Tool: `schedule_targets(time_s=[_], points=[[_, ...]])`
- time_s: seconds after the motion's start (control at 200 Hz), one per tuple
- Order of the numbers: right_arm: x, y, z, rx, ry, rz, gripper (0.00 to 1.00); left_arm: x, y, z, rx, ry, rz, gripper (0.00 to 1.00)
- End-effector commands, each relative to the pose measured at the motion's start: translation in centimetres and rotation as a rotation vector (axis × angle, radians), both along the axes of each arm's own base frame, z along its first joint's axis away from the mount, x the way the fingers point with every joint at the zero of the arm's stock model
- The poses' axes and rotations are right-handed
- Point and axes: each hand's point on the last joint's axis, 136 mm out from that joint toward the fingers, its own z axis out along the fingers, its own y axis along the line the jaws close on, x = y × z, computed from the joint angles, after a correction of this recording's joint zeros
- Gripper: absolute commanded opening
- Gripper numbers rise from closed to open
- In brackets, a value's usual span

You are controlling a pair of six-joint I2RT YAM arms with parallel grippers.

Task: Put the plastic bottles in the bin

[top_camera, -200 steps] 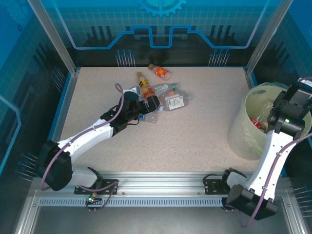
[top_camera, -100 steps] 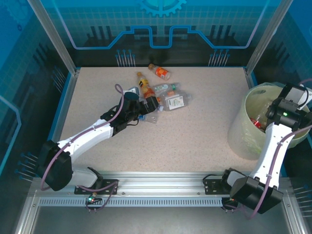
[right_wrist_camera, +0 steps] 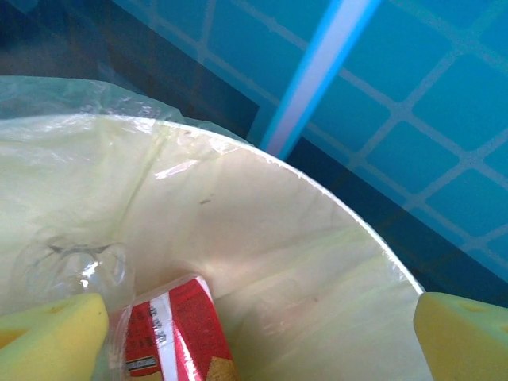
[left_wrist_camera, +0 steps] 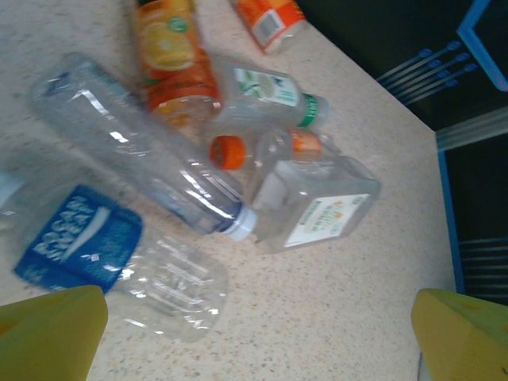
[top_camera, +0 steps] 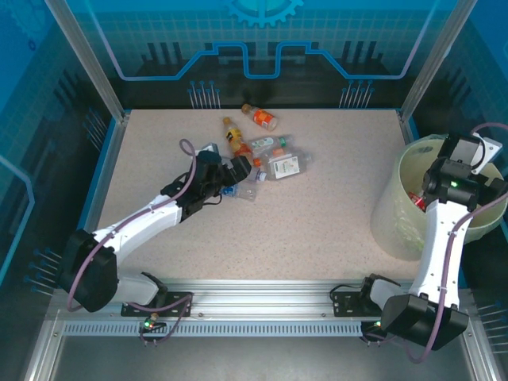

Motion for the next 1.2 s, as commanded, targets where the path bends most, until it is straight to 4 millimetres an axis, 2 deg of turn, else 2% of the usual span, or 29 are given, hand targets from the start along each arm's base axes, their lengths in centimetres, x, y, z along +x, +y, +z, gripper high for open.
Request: schedule_targets(time_s=[0.0, 0.17, 0.36, 0.615, 0.735, 0.845, 0.94, 1.195], points=[[0.1, 1.4, 2.2, 0.012, -0.100, 0.051, 1.00, -0.3, 1.9, -0.7, -0.051, 0.022, 0.090, 0.99], [1.1, 4.4, 3.5, 0.045, -0.172, 0.186, 1.00, -0.7, 3.0, -2.0, -0.055, 0.089, 0.136, 0.99], [2.3, 9.1, 4.3, 0.112, -0.265, 0.377, 1.00, -0.9, 3.2, -3.4, -0.046, 0.149, 0.143, 0.99], [4.9, 17.4, 5.4, 0.260, -0.429, 0.720, 1.00, -0.7, 2.9, -5.2, -0.099, 0.225, 0.160, 0.99], [5.6, 21.3, 5.5, 0.345, -0.470, 0.894, 1.00, -0.6, 3.7, -7.0, -0.090, 0.308, 0.228, 0.99], [5.5, 24.5, 5.9, 0.436, -0.534, 1.041, 1.00, -0.7, 4.9, -8.9, -0.053, 0.412, 0.322, 0.99], [4.9, 25.9, 6.3, 0.481, -0.572, 1.113, 1.00, -0.1, 5.0, -9.9, -0.030, 0.471, 0.350, 0.99], [3.3, 25.6, 6.7, 0.461, -0.615, 1.112, 1.00, 1.6, 4.5, -11.9, -0.041, 0.541, 0.433, 0.99]])
